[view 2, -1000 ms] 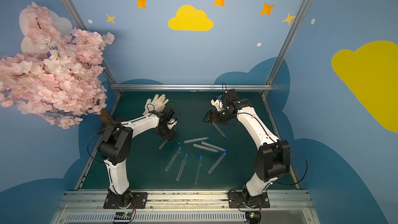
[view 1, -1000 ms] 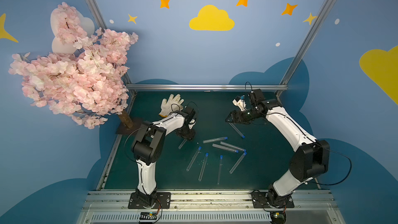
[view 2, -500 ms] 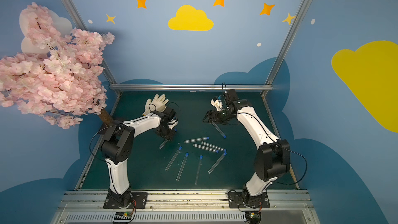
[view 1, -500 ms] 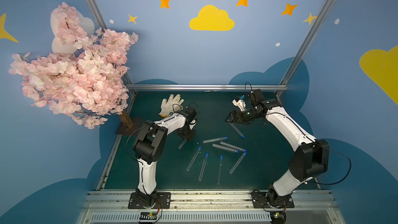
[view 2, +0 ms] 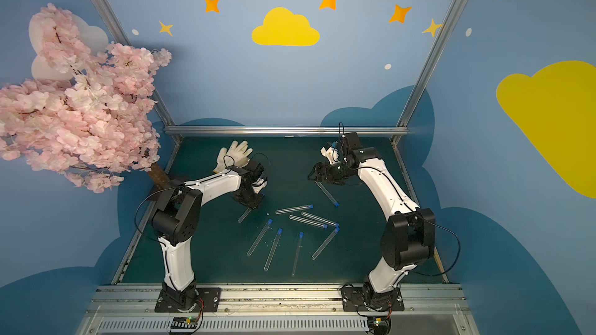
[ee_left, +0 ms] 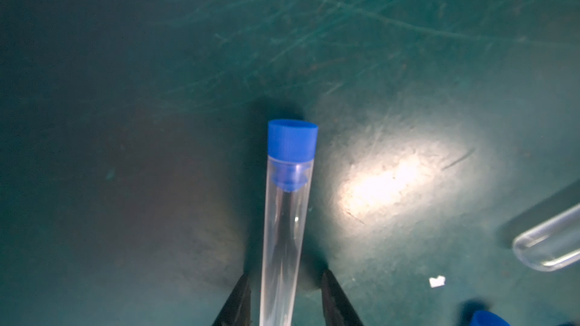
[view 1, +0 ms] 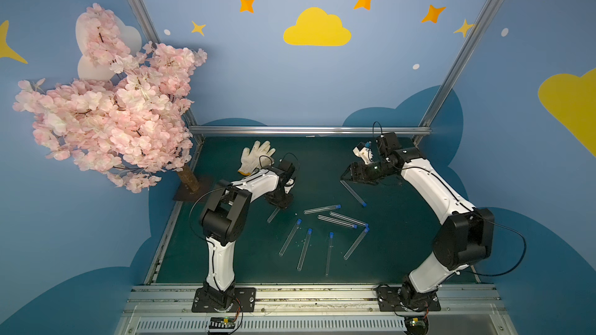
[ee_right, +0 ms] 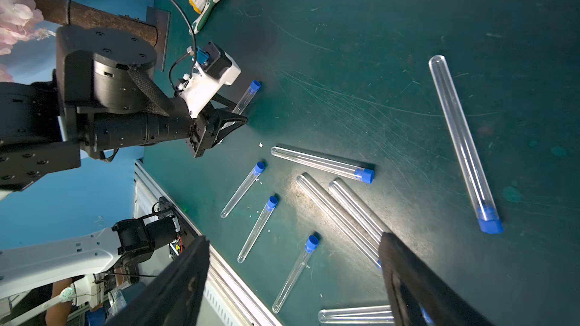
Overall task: Remove stoppers from test tubes
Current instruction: Pick up the test tube at the center of the board.
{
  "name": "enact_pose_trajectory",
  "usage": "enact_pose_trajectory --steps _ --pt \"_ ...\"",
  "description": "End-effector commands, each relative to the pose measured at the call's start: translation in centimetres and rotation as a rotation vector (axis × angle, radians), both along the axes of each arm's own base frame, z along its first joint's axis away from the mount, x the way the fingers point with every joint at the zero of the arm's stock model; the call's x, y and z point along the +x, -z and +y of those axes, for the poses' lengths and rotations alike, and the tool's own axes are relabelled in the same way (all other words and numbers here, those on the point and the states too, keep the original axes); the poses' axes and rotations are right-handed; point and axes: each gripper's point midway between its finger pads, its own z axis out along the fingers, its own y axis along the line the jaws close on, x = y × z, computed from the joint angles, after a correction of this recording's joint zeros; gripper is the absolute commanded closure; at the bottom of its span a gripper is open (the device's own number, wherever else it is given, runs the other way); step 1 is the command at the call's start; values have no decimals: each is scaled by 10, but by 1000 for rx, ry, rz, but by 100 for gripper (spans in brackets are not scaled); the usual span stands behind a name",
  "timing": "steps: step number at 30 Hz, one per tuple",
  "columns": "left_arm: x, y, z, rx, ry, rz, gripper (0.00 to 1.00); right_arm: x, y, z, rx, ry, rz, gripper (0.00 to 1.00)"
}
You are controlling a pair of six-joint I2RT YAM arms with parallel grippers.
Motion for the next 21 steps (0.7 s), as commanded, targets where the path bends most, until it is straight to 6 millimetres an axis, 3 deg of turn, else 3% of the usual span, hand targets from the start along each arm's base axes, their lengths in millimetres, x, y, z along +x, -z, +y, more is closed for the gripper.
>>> enact_pose_trajectory --steps 1,16,21 --pt "-13 16 -8 -25 1 65 67 -2 -7 0 23 -2 -9 15" --pt "-9 3 -15 -66 -14 49 83 -7 -14 4 64 -22 -28 17" --pt "-8 -1 -17 -78 -15 43 84 -8 -15 8 81 -32 -28 19"
